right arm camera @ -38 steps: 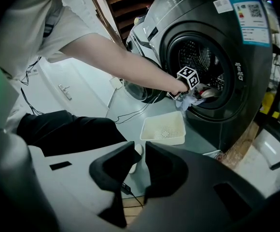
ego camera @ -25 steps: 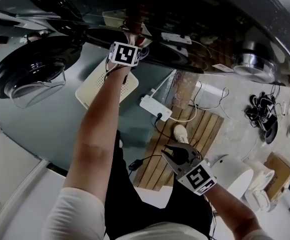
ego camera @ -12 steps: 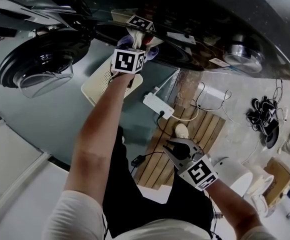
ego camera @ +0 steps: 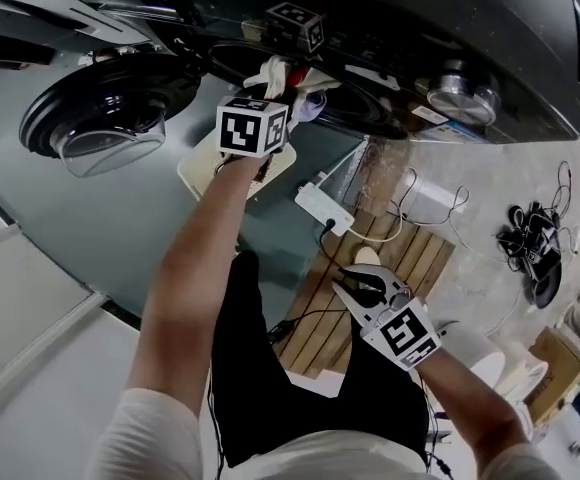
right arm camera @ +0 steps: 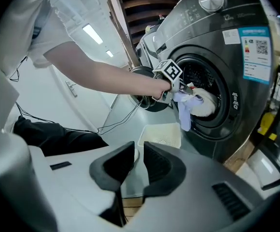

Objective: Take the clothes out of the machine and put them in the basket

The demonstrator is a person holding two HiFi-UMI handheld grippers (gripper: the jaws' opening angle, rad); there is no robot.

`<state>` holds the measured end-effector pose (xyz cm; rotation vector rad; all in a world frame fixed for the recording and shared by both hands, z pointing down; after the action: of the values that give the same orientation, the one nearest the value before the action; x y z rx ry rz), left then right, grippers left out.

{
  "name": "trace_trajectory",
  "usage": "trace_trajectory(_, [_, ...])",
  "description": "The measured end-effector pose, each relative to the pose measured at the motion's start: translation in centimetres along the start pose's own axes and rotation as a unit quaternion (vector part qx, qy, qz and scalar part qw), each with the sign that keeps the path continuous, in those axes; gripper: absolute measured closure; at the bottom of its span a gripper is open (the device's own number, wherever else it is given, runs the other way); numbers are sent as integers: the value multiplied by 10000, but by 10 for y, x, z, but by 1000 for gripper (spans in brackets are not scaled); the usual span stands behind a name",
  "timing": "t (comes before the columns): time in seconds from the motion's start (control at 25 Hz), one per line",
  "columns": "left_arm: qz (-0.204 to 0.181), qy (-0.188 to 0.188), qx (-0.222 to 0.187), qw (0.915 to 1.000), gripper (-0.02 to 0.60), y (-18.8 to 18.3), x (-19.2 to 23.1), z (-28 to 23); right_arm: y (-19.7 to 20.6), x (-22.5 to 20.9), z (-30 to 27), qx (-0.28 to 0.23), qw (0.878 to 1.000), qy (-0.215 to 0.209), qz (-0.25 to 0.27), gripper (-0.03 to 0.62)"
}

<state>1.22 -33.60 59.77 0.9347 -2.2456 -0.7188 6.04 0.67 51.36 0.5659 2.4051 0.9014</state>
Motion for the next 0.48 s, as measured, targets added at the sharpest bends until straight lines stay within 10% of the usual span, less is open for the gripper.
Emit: trace_trajectory(0.48, [-18, -38, -708, 9975, 480, -12, -33, 78, -11, -1, 18, -228, 9992, -259, 192, 531])
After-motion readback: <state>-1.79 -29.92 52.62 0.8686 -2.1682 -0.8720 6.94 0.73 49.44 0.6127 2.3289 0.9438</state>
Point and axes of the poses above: the fingertips, and each gripper's own axes: z backward along the fingers, x to its left, y out of its underside, the point moved 6 cm from there along z, backward along the fingers, and after that the axes turned 7 degrees about y, right-handed, at the moved point
